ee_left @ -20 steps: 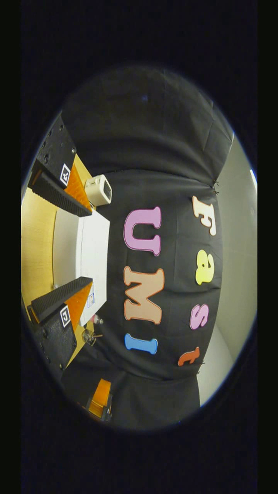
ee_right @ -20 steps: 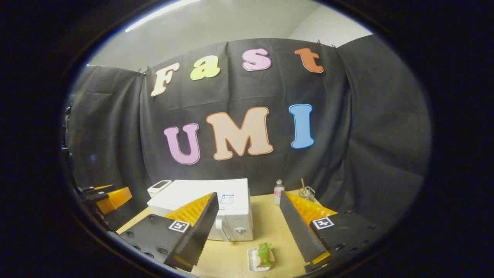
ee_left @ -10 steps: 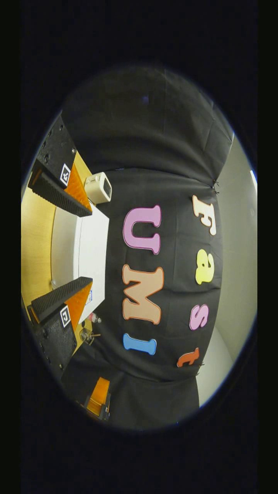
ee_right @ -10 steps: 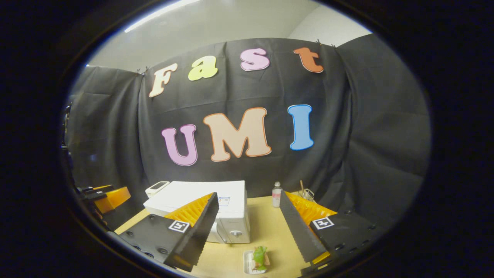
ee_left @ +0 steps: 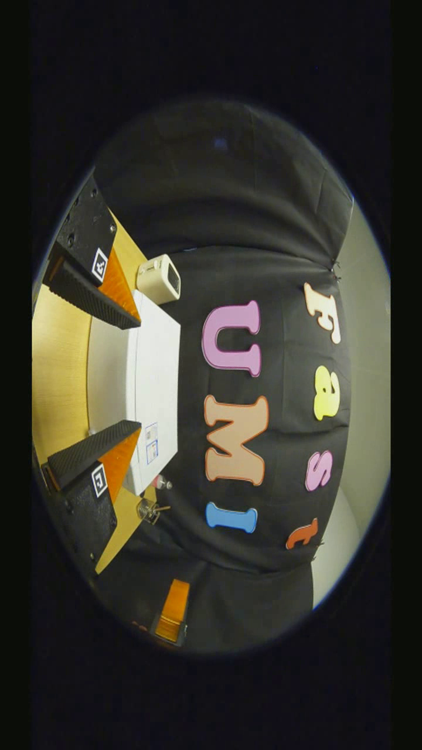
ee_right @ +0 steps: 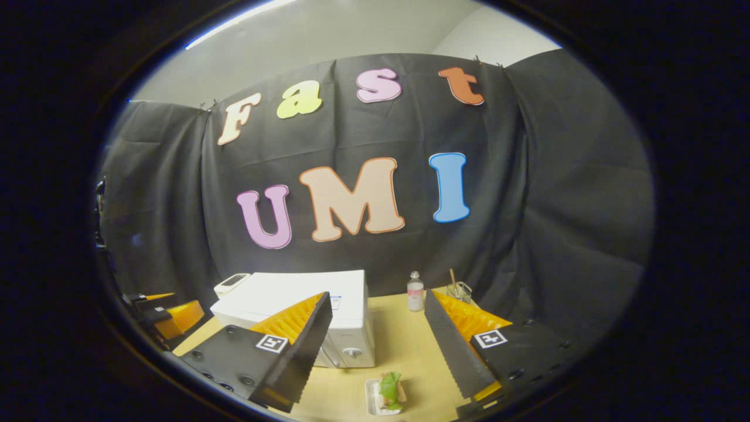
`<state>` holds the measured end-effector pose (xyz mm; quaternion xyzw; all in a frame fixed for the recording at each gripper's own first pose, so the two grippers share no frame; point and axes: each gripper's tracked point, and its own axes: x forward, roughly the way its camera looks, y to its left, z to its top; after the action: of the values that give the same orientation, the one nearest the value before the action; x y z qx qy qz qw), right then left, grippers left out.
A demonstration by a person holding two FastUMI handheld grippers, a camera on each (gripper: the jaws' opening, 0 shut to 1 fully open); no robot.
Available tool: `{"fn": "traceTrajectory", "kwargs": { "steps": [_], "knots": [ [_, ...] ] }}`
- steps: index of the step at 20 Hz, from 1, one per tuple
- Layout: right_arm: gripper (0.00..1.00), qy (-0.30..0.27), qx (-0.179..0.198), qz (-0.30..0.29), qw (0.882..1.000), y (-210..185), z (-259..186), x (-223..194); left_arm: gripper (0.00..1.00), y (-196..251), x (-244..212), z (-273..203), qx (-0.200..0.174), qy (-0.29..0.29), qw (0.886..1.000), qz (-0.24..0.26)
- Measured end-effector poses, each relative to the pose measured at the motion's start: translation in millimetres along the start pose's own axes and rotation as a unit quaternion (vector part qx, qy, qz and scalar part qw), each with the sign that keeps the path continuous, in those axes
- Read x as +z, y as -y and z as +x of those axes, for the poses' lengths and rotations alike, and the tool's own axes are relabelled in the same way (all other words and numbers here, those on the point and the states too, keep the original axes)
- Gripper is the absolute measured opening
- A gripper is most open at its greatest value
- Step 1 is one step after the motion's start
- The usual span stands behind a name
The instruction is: Open the microwave oven with the left hand, put the food in, and close the microwave oven.
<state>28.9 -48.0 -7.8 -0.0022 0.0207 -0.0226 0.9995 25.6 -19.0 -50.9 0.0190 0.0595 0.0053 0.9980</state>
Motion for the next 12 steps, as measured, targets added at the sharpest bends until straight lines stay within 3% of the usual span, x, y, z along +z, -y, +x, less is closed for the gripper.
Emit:
{"fn": "traceTrajectory", "kwargs": {
  "steps": [5,6,12],
  "knots": [
    [0.91,-0.013,-0.014,0.001,1.000,9,-4,-13,0.94,11,-54,12,-0.021,-0.059,0.998,0.006],
    [0.99,-0.017,-0.017,0.001,1.000,11,-4,-15,0.96,14,-64,17,-0.024,-0.071,0.997,0.001],
    [0.99,-0.036,-0.024,0.004,0.999,19,-4,-30,0.97,48,-107,47,-0.065,-0.122,0.990,-0.029]
  ]
}}
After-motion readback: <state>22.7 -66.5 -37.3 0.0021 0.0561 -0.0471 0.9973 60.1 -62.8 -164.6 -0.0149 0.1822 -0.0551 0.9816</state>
